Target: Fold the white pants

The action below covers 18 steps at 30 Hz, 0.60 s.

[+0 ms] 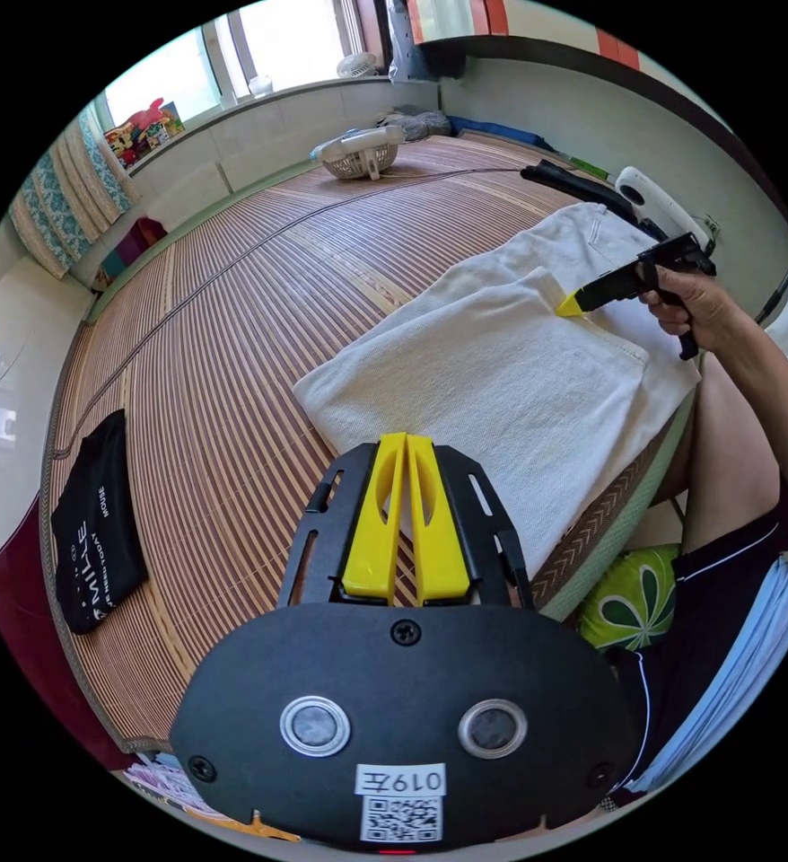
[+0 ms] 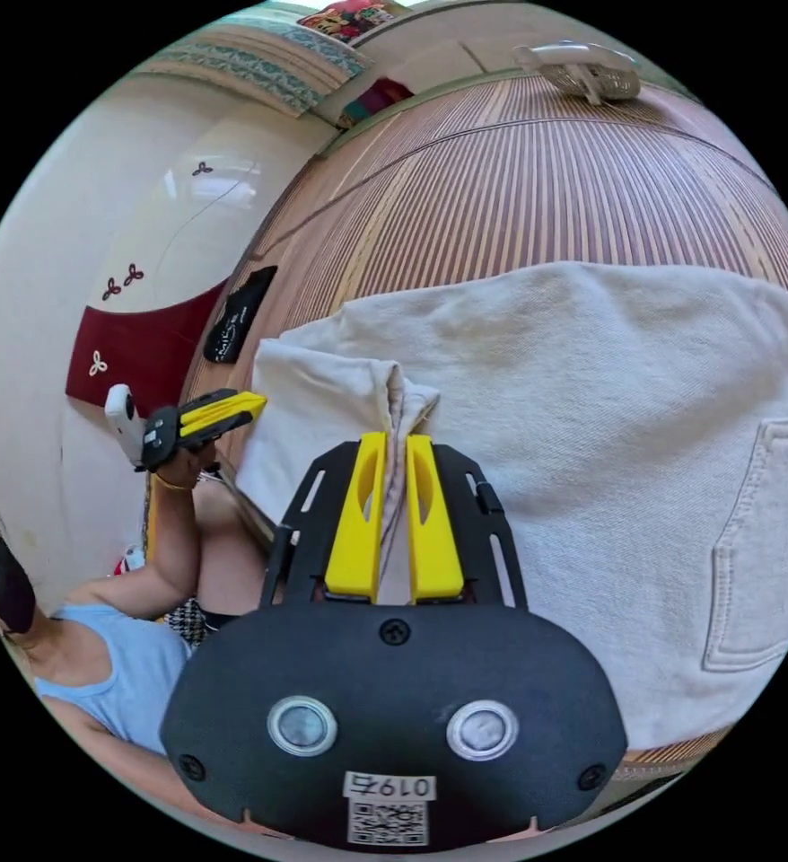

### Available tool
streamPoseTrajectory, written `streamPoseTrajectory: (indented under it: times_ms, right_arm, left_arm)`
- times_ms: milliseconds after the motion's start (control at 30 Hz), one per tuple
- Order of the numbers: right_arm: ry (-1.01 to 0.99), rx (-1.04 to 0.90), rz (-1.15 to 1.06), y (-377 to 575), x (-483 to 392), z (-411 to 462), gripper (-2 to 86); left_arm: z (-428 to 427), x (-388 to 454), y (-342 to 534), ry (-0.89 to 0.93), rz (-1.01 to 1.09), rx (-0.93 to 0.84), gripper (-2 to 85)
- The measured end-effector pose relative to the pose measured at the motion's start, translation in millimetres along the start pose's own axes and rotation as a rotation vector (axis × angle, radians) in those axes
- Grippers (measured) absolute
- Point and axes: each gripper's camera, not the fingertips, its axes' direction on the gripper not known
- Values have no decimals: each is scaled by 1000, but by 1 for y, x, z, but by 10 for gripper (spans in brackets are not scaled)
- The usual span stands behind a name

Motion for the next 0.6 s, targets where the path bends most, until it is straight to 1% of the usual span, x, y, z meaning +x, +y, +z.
streamPoseTrajectory:
  times_ms: [100, 167, 233, 300, 367, 433, 500, 567, 600]
  right_arm:
    - [-152, 5, 63, 8, 22, -11, 56]
    - [-287, 45, 104, 17, 38, -21, 91]
    - [-347, 66, 130, 21, 44, -27, 112]
    - [-380, 71, 168, 23, 49, -28, 115]
    - [-478, 96, 244, 29, 61, -26, 99]
    - [-456, 126, 270, 37, 62, -30, 70]
    - [-389, 159, 224, 44, 49, -37, 53]
    - [-213, 175, 147, 50, 20, -44, 48]
    - [-170, 170, 131, 51, 14, -44, 48]
  left_arm:
    - [-1, 1, -1, -1, 1, -3, 8]
    - [-1, 3, -3, -6, 3, -9, 8]
    - [-1, 5, -4, -11, 5, -13, 7]
    - [-1, 6, -5, -15, 5, -14, 7]
    - [-1, 8, -6, -20, 5, -14, 7]
    - [-1, 10, -5, -23, 5, -9, 7]
    - [-1, 10, -5, -19, 4, -6, 7]
    - [-1, 10, -6, -11, 2, -4, 7]
    - [-1, 10, -6, -10, 2, -5, 7]
